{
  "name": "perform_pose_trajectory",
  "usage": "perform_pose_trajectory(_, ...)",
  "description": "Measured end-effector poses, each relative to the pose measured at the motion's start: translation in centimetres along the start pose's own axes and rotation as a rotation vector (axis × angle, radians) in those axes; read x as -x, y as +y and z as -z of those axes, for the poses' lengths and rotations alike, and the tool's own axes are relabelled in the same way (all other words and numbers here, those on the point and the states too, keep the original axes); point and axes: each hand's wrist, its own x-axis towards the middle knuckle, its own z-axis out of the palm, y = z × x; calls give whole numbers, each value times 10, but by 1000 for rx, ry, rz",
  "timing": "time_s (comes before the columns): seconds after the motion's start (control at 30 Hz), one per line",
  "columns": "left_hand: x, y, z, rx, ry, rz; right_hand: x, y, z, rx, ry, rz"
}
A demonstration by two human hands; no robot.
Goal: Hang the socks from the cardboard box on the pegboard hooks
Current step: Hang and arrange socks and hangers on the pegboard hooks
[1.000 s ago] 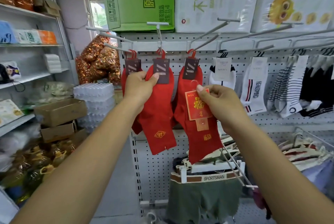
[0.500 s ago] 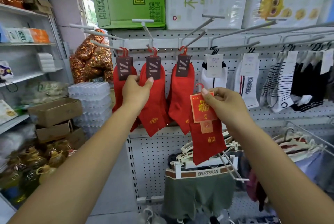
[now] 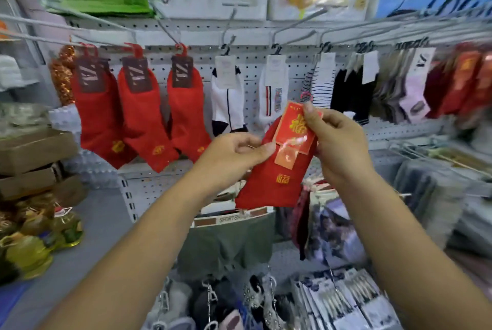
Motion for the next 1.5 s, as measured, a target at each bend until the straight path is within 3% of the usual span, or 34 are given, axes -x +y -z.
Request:
perform_pose_trajectory(0.3,-4,36,-198,83,-53,-57,36,-42,202,144,63,-106)
perform_pose_trajectory(0.57,-46,82,-344,20,-20,-193,41,-82,366,258,418,-18)
perform_pose_trajectory(0.73,-104,110,-400,-41,53,-322,10,-103,432,279,497,-13)
perform_pose_trajectory(1.07,-240,158,-475,-159,324,-361,-105,-126,522,386,405,117)
perform_pose_trajectory(1.23,-283,165,-475,-143,565,-353,-153,-109,546,409,311,110)
perform_pose_trajectory(1.5,-304,187,-478,-295,536,-445,-246,-86,541,395,23,132)
